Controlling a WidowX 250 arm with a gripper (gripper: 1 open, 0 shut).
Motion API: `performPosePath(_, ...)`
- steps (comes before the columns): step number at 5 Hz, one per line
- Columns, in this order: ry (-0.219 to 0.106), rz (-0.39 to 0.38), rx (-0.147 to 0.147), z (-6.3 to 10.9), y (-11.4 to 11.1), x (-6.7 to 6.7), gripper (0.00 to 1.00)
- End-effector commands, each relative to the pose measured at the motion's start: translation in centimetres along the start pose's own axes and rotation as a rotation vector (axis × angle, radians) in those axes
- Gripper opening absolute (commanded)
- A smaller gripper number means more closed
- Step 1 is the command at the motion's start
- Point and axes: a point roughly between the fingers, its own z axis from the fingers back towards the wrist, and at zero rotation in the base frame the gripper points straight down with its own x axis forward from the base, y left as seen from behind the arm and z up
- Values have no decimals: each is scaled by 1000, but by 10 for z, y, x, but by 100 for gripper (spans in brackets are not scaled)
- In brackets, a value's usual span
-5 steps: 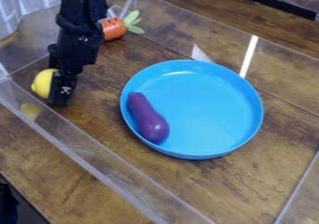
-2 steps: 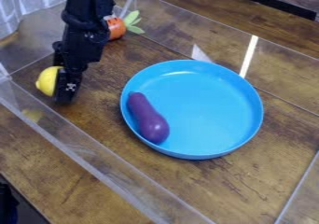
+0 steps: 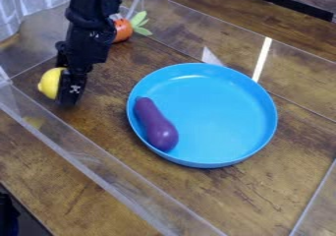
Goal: Put the lemon on the blue tray
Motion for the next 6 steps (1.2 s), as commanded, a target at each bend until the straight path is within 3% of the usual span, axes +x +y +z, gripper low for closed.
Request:
performPosePath(1,-54,14,75,30,8,2,0)
performPosePath(6,-61,35,78,49,3,2,0)
